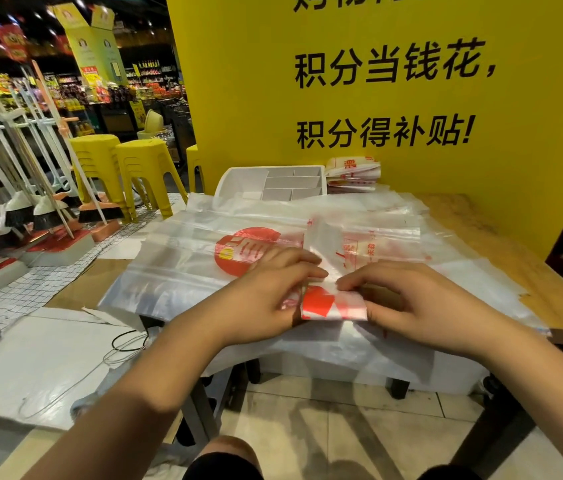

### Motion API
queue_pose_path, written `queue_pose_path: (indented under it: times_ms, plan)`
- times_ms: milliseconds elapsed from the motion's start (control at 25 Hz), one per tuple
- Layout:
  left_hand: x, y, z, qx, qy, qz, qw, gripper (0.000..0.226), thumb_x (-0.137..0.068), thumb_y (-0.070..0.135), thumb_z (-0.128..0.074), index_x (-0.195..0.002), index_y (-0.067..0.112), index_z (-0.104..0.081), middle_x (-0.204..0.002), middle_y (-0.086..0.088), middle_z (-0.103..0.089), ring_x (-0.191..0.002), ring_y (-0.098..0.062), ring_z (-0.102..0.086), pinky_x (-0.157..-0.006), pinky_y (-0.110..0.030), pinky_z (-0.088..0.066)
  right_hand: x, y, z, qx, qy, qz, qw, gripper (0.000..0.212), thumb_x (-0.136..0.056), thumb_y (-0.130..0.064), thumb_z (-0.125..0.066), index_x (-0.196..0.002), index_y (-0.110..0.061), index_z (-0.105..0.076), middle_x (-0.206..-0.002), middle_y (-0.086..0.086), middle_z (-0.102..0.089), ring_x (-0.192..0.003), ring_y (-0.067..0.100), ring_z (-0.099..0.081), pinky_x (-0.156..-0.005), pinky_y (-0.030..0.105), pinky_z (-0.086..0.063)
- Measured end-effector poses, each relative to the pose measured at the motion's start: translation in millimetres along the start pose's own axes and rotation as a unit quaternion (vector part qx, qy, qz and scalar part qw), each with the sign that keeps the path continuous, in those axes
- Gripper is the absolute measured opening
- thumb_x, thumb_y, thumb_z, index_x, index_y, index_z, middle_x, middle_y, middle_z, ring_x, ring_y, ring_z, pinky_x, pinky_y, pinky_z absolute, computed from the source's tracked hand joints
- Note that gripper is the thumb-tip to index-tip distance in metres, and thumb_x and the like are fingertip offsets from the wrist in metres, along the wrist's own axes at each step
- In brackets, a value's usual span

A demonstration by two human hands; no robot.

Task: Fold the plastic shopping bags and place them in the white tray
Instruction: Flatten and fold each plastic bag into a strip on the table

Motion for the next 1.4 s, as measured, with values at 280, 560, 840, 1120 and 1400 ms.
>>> queue_pose_path:
  times_ms: [280, 560, 840, 1120, 1400]
  plan:
    - [1, 6, -7, -0.113, -0.051, 0.03, 0.992, 0.057, -0.1, 0.031, -0.039, -0.156, 0.032, -0.027, -0.158, 0.009, -0.03, -0.144, -0.014, -0.026, -0.115, -0.026, -0.022, 7, -3, -16, 0.04, -0.009, -0.01, 0.999, 0.039, -0.095, -0.047, -0.044, -0.131, -0.032, -0.051, -0.128, -0.017, -0.058, -0.116, 0.001, -0.051, -0.094, 0.01, -0.037]
    - [3, 9, 0, -0.112, -0.031, 0.035, 0.993, 0.055, -0.097, 0.025, -0.053, -0.151, 0.027, -0.04, -0.146, 0.005, -0.042, -0.131, -0.016, -0.043, -0.105, -0.033, -0.04, 3, -9, -21, 0.054, 0.0, 0.012, 0.998, 0.041, -0.094, -0.046, -0.039, -0.132, -0.034, -0.052, -0.124, -0.018, -0.059, -0.111, 0.004, -0.056, -0.088, 0.02, -0.045]
    - [5, -1, 8, 0.068, 0.001, 0.094, 0.993, 0.029, -0.102, 0.036, -0.051, -0.127, 0.023, -0.057, -0.117, 0.007, -0.063, -0.103, -0.008, -0.058, -0.088, -0.029, -0.048, -14, -3, -8, -0.066, 0.021, -0.084, 0.994, 0.028, -0.101, -0.044, -0.044, -0.124, -0.035, -0.057, -0.111, -0.022, -0.066, -0.094, -0.008, -0.058, -0.077, 0.012, -0.045]
    - [-16, -8, 3, 0.053, 0.052, 0.189, 0.979, 0.039, -0.102, 0.043, -0.047, -0.069, 0.024, -0.046, -0.086, 0.007, -0.046, -0.099, -0.018, -0.042, -0.08, -0.032, -0.032, -49, 11, -15, -0.06, 0.0, -0.213, 0.975, 0.022, -0.104, -0.036, -0.044, -0.097, -0.019, -0.056, -0.091, 0.0, -0.063, -0.088, 0.023, -0.057, -0.066, 0.033, -0.039]
    - [-19, -10, -4, 0.034, 0.098, 0.222, 0.969, 0.038, -0.099, 0.048, -0.05, -0.068, 0.027, -0.043, -0.094, 0.001, -0.049, -0.106, -0.021, -0.037, -0.095, -0.039, -0.035, -46, 5, -24, -0.021, 0.081, -0.244, 0.966, 0.021, -0.102, -0.024, -0.043, -0.118, -0.014, -0.053, -0.103, 0.01, -0.067, -0.091, 0.031, -0.059, -0.072, 0.037, -0.046]
Point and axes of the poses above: each hand's wrist, its own x-axis away from the middle knuckle, its own z-axis out of the back of the hand, y = z × x, the point moved 5 cm from there along -x, towards the middle knuckle
